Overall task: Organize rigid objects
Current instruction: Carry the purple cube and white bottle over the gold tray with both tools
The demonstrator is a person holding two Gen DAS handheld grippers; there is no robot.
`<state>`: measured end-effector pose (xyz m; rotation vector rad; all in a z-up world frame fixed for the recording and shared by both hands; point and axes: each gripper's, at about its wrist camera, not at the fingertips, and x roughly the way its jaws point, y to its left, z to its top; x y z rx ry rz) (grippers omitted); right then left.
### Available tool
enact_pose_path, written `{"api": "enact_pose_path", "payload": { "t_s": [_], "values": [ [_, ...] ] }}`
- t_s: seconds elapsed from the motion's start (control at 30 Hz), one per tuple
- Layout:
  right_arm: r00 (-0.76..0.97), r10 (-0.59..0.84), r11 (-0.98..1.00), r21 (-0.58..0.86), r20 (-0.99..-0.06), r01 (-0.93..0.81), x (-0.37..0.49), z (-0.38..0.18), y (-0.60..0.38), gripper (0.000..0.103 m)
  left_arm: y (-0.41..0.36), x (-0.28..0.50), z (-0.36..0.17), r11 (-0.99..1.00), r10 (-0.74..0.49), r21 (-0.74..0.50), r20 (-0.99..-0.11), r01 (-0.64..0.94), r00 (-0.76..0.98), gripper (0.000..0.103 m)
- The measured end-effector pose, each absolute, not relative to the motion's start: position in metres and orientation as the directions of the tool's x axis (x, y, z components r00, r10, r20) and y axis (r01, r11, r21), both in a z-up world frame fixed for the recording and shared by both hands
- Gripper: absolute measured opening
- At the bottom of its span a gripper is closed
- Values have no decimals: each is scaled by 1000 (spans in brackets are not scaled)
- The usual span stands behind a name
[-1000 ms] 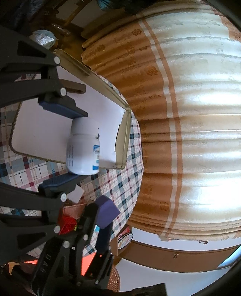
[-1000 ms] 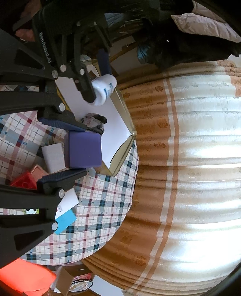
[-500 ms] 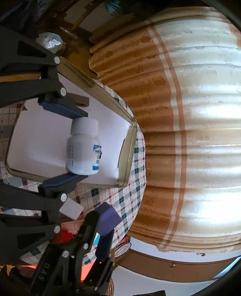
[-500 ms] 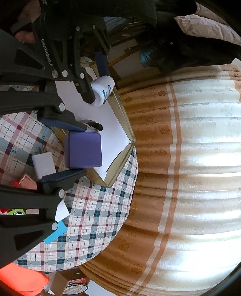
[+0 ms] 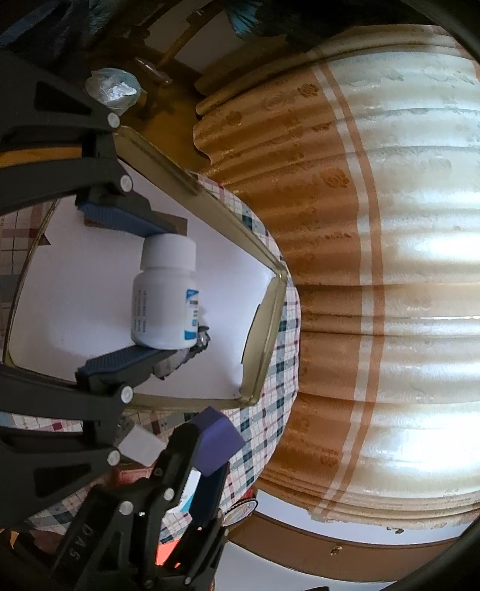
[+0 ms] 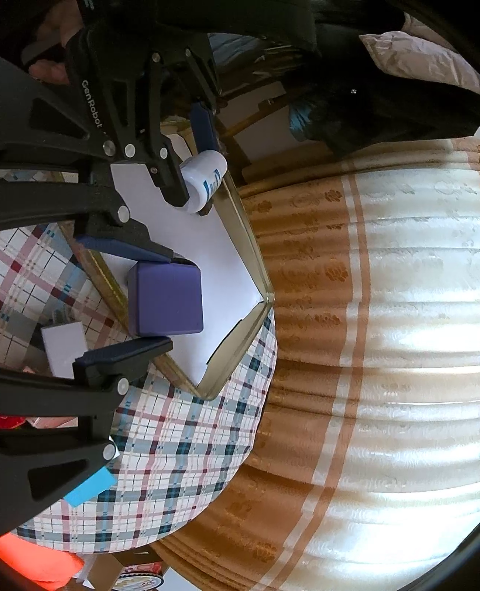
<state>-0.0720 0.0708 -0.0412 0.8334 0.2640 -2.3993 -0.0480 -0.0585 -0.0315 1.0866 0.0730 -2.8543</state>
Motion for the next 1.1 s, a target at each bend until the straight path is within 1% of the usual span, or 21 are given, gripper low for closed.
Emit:
{"api": "enact_pose_path", "payload": {
  "t_s": [0.4, 0.97, 1.1],
  "values": [
    [-614, -456, -803, 1, -645, 596, -82, -53, 57, 44, -76, -52, -36, -990, -83, -25, -682, 136, -727, 56],
    [-609, -464, -775, -39, -643, 631, -101, -45, 32, 44, -96, -56, -36, -985, -102, -32, -685, 170, -721, 56],
    [-593, -476, -766, -26, -649, 643, -107, -47, 23, 44, -99, -60, -40, -985, -106, -23, -705, 173, -701, 56]
  ]
}}
